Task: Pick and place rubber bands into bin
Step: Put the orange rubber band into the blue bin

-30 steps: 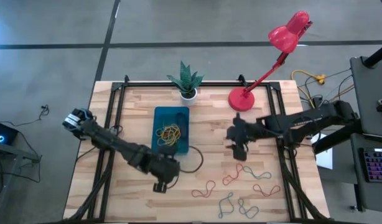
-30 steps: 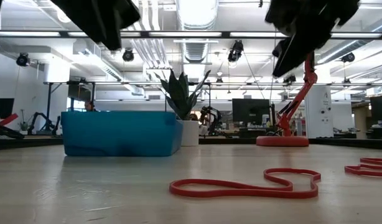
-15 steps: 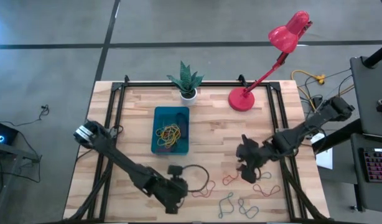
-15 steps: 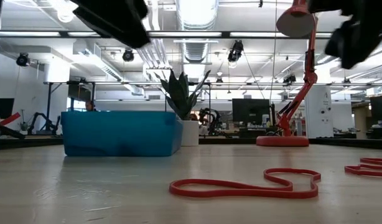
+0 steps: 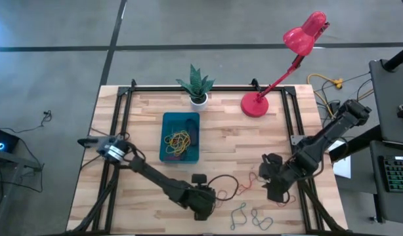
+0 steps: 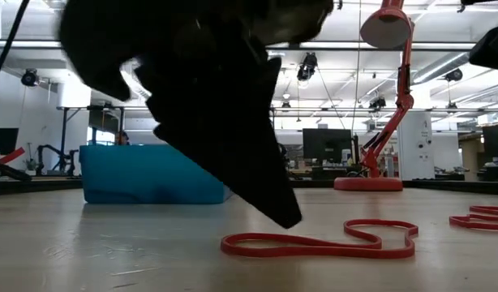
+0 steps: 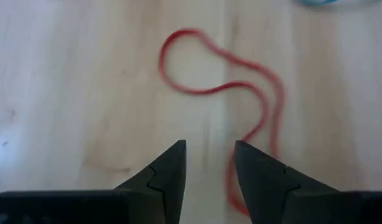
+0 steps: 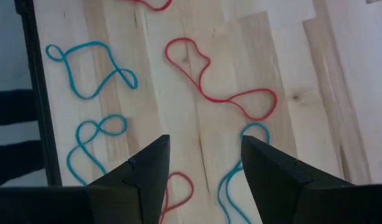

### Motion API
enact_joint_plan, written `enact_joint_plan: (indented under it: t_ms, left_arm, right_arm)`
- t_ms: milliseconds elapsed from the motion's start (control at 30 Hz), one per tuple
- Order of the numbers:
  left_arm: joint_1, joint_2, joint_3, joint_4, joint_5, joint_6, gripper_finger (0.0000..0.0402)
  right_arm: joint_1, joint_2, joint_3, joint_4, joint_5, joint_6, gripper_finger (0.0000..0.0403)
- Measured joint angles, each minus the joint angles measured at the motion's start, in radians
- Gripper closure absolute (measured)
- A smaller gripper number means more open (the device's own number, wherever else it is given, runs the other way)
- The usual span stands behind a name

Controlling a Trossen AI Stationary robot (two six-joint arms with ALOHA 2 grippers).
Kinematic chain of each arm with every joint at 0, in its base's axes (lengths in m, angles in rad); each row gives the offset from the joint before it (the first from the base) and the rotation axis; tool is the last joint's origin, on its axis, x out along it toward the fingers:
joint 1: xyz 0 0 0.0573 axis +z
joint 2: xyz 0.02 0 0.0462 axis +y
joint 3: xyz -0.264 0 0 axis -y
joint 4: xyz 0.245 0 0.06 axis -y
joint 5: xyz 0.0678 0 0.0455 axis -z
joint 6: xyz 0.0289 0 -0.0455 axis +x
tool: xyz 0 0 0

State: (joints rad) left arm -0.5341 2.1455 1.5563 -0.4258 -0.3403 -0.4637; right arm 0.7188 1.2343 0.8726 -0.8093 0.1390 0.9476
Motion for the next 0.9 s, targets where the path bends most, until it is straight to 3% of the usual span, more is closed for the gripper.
enact_joint_plan:
  t_ms: [333,600,900]
  left_arm:
    - [0.008,0.002,0.009,-0.01,0.149,-0.001,0.0281]
    - [0.007,-0.004,-0.04,-0.009,0.156,-0.101,0.0283]
    - [0.012,-0.006,-0.056,-0.005,0.203,-0.107,0.0363]
  right_arm:
    - [0.025,0.0,-0.001,-0.002,0.048,-0.006,0.0218]
    - [0.025,0.0,-0.004,-0.003,0.087,-0.017,0.0218]
    - [0.025,0.0,-0.01,-0.003,0.101,-0.043,0.0218]
